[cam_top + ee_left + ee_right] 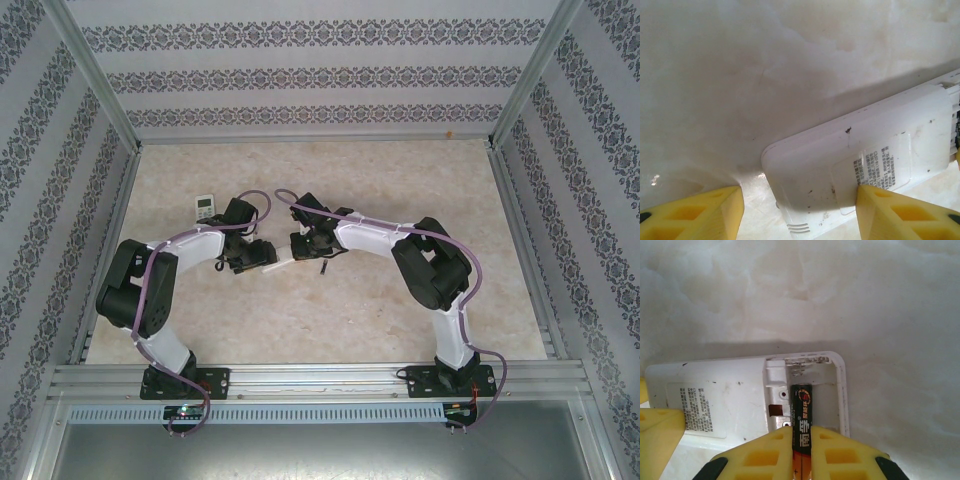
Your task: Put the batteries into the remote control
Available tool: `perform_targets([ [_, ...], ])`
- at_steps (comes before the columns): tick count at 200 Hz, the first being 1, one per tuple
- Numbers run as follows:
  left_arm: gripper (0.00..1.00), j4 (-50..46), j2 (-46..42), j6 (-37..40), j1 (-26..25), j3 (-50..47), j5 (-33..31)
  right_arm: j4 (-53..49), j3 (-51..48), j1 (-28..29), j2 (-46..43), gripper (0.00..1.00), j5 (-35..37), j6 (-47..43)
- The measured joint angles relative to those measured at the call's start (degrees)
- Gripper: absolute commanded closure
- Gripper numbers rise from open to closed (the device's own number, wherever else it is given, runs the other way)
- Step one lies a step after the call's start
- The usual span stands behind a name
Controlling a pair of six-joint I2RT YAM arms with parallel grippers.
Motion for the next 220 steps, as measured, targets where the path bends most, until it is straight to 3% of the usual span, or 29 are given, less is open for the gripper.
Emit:
perform_targets([
  [89,0.50,0.0,0.9,1.2,0.0,0.8,0.8,0.2,-0.1,0.0,-0.1,0.88,0.0,-2.1],
  [220,0.50,0.1,1.2,1.4,0.0,1.1,1.5,0.7,-0.7,0.0,-1.1,0.87,0.5,-2.9],
])
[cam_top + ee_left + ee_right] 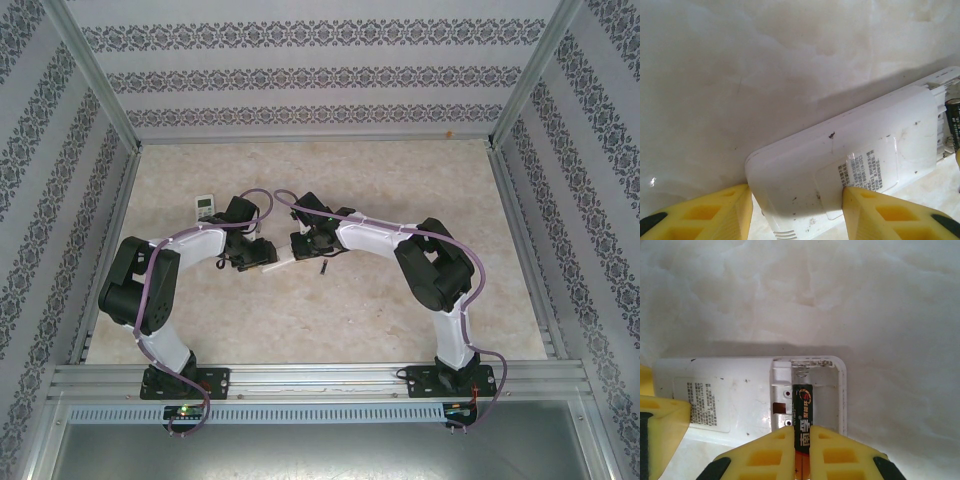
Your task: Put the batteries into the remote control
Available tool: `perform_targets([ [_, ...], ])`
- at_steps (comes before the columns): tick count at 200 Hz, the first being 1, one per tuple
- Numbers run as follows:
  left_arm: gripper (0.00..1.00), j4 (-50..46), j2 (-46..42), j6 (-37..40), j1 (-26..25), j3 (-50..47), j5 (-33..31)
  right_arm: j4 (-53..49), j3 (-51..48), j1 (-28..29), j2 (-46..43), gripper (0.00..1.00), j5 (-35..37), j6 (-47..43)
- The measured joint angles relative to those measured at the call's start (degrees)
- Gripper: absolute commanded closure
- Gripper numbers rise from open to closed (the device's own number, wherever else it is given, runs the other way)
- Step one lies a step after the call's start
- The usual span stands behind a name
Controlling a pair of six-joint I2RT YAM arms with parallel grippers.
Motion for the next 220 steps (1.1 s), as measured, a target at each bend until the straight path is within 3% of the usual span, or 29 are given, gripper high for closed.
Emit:
perform_targets([
  [103,0.50,0.1,0.0,0.0,0.0,0.0,0.0,1.0,0.7,0.0,1.7,0.85,0.0,-1.4],
  [184,0.51,0.1,0.0,0.0,0.0,0.0,0.1,4.1,-0.6,2.2,2.0,0.86,6.0,-5.3],
  [220,0.51,0.2,0.0,0.0,0.0,0.0,0.1,7.7,-3.2,1.8,1.0,0.76,4.9,-3.5],
])
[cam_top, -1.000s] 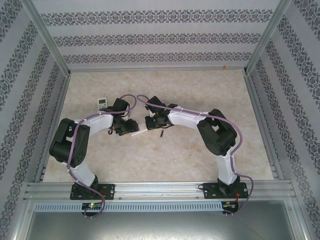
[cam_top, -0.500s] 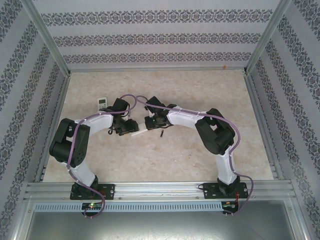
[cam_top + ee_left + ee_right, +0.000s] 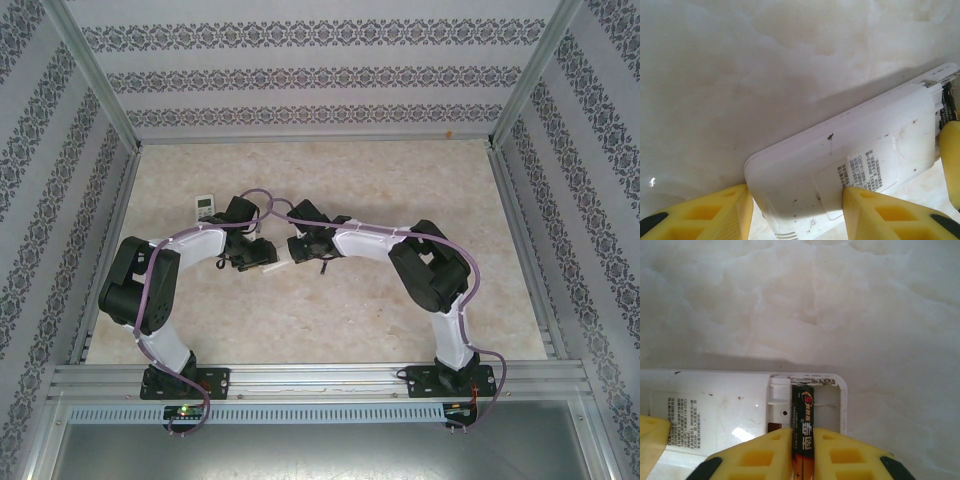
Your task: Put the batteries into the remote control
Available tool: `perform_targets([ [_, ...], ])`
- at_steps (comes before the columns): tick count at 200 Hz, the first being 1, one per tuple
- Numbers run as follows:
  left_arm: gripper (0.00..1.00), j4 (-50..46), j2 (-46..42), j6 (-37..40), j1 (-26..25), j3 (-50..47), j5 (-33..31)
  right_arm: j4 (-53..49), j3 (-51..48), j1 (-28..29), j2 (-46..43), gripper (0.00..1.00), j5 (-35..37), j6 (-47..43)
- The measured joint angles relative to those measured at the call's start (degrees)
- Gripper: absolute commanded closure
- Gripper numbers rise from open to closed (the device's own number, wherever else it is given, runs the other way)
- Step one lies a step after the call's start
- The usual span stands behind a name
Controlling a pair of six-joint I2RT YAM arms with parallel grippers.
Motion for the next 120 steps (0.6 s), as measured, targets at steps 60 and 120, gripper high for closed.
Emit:
perform_targets([
  [60,0.51,0.0,0.1,0.0,0.0,0.0,0.1,1.6,-1.0,-1.2,-0.4,0.71,-2.4,1.0],
  [120,0.51,0.0,0.1,0.0,0.0,0.0,0.1,1.8,-1.0,-1.4,-0.7,0.61,-2.8,0.9],
])
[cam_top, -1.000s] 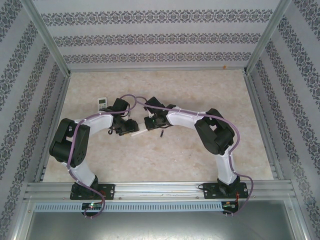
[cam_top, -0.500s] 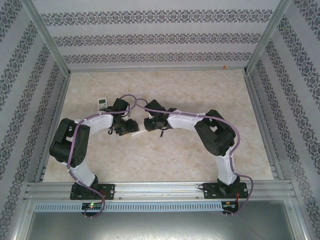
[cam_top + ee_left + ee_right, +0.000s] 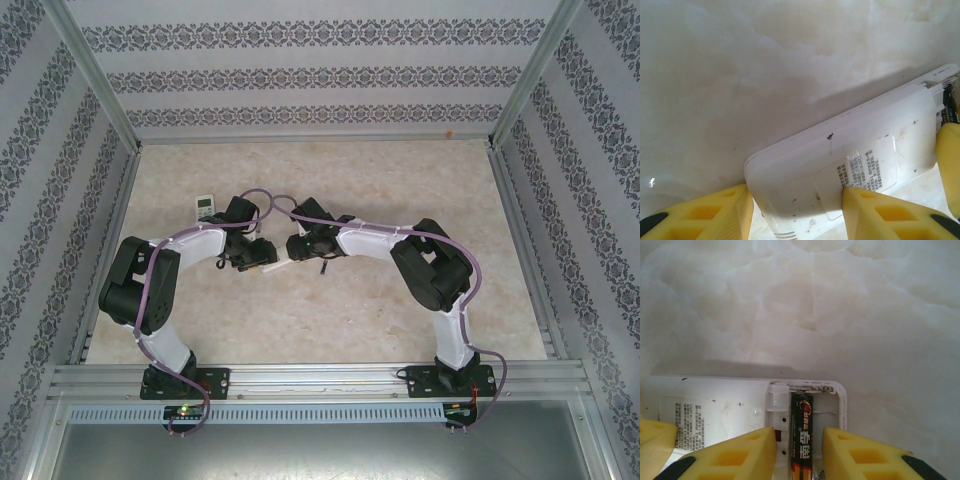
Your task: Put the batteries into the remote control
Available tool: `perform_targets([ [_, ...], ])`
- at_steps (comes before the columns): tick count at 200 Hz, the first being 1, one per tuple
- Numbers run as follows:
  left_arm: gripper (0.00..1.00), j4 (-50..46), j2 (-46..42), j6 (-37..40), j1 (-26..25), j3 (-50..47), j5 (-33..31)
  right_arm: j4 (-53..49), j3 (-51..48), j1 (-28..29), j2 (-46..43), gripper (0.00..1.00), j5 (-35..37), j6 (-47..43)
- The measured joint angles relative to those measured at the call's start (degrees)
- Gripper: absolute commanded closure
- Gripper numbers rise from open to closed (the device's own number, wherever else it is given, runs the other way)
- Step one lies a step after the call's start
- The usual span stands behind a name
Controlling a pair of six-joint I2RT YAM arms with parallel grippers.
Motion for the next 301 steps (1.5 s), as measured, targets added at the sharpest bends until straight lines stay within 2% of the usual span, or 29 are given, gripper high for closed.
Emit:
perform_targets([
  [33,0.51,0.0,0.0,0.0,0.0,0.0,0.0,0.3,0.0,0.0,-1.2,0.61,0.0,0.0],
  [78,0.51,0.0,0.0,0.0,0.0,0.0,0.0,0.6,-0.3,-0.9,-2.1,0.78,0.0,0.0],
  [105,0.51,0.0,0.0,0.0,0.0,0.0,0.0,0.6,-1.0,-1.0,-2.1,0.82,-0.2,-0.1],
  [202,0.51,0.1,0.2,0.0,0.0,0.0,0.0,0.8,-1.4,-1.0,-2.0,0.84,-1.7,0.1],
  [244,0.51,0.1,0.2,0.0,0.0,0.0,0.0,1.2,-1.4,-0.8,-0.8,0.88,-1.8,0.3],
  [301,0.51,0.1,0.8,0.0,0.0,0.1,0.0,2.6,-2.3,0.1,-0.9,0.89,-0.2,1.0],
])
